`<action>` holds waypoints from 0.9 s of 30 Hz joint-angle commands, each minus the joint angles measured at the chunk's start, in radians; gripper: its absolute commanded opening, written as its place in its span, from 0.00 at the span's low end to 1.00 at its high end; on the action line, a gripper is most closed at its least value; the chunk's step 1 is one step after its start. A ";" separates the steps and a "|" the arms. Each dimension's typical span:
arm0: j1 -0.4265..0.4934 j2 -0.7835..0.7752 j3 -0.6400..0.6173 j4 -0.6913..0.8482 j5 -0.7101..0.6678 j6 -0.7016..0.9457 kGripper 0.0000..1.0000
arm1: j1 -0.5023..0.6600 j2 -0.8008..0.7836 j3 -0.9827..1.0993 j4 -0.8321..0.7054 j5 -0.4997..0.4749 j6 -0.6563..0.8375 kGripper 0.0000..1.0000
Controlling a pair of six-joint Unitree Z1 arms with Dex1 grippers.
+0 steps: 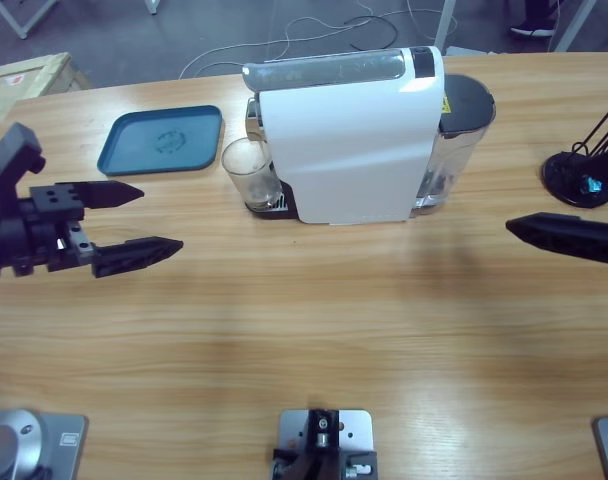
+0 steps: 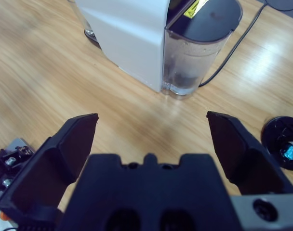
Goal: Pour coffee
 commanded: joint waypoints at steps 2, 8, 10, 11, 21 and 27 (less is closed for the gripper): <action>-0.008 -0.007 0.035 0.013 0.000 -0.010 0.99 | 0.008 -0.036 0.038 -0.006 0.015 -0.013 1.00; -0.008 -0.003 0.030 0.013 0.000 -0.012 0.99 | 0.008 -0.054 0.043 -0.009 0.015 -0.013 1.00; -0.008 0.005 0.029 0.012 0.005 -0.011 0.99 | 0.008 -0.048 0.054 -0.018 0.015 -0.013 1.00; -0.008 0.007 0.028 0.012 0.006 -0.011 0.99 | 0.008 -0.046 0.059 -0.023 0.015 -0.013 1.00; -0.008 0.019 0.024 0.009 0.010 -0.010 0.99 | 0.009 -0.065 0.074 -0.031 0.020 -0.013 1.00; -0.008 0.030 0.024 0.006 0.013 -0.010 0.99 | 0.008 -0.097 0.075 -0.014 0.020 -0.012 1.00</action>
